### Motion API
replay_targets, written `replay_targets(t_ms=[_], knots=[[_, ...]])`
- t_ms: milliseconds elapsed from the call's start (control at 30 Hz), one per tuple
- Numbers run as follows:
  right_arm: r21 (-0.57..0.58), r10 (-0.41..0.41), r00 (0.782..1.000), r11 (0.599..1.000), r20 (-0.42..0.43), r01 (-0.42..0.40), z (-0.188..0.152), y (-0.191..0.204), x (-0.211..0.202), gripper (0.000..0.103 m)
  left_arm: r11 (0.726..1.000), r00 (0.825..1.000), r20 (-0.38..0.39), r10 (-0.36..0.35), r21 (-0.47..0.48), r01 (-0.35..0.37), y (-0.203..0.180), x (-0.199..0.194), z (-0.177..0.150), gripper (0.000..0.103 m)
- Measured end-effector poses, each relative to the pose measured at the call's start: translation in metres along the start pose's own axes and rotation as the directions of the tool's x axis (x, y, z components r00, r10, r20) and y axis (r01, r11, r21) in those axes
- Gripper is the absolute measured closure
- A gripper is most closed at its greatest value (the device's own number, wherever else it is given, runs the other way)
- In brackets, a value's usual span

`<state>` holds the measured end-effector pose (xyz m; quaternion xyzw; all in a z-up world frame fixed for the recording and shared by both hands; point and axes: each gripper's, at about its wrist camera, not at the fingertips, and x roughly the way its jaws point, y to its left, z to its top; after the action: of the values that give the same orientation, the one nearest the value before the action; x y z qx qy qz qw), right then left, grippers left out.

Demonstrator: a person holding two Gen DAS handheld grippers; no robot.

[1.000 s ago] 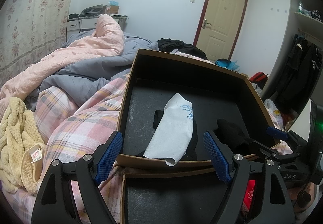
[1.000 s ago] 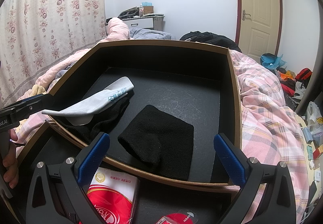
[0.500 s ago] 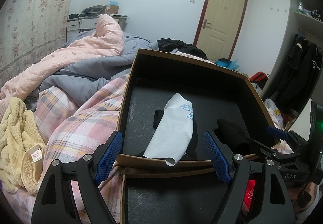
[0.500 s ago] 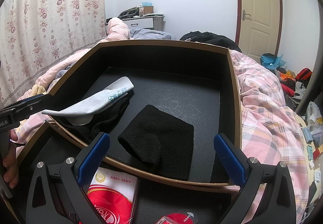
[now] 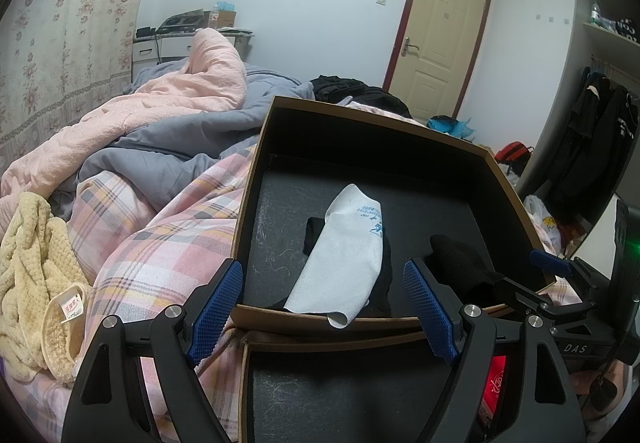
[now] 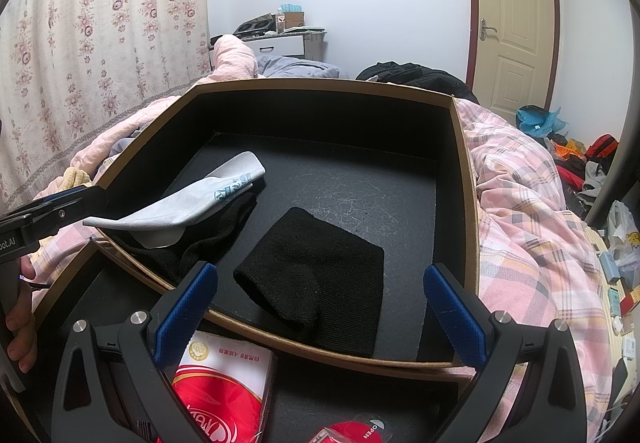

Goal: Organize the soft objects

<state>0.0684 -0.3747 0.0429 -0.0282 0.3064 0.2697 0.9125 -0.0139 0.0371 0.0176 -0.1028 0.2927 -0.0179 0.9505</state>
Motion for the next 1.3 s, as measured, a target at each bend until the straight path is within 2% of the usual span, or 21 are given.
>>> replay_targets(t_ms=[833,900,1000,1100,1300], knots=[[0.000,0.000,1.000,1.000,0.000,0.000,0.000,-0.001,-0.001,0.001,1.000,1.000,-0.005,0.007,0.009,-0.007,-0.001,0.001,0.000,0.022],[-0.001,0.000,1.000,1.000,0.000,0.000,0.000,-0.001,-0.001,0.001,0.999,0.999,-0.017,0.031,0.039,-0.030,-0.004,0.005,-0.002,0.022],[-0.004,-0.002,1.000,1.000,-0.002,0.002,0.000,0.000,-0.001,0.001,0.985,0.993,-0.047,0.104,0.142,-0.097,-0.018,0.014,-0.007,0.019],[-0.006,-0.001,1.000,1.000,-0.005,0.001,0.000,0.000,-0.001,0.001,0.963,0.985,-0.022,0.171,0.213,-0.162,-0.028,0.016,-0.012,0.017],[-0.005,0.001,1.000,1.000,-0.005,-0.001,-0.001,-0.004,0.000,0.001,0.974,0.988,-0.050,0.145,0.182,-0.133,-0.019,0.019,-0.009,0.016]])
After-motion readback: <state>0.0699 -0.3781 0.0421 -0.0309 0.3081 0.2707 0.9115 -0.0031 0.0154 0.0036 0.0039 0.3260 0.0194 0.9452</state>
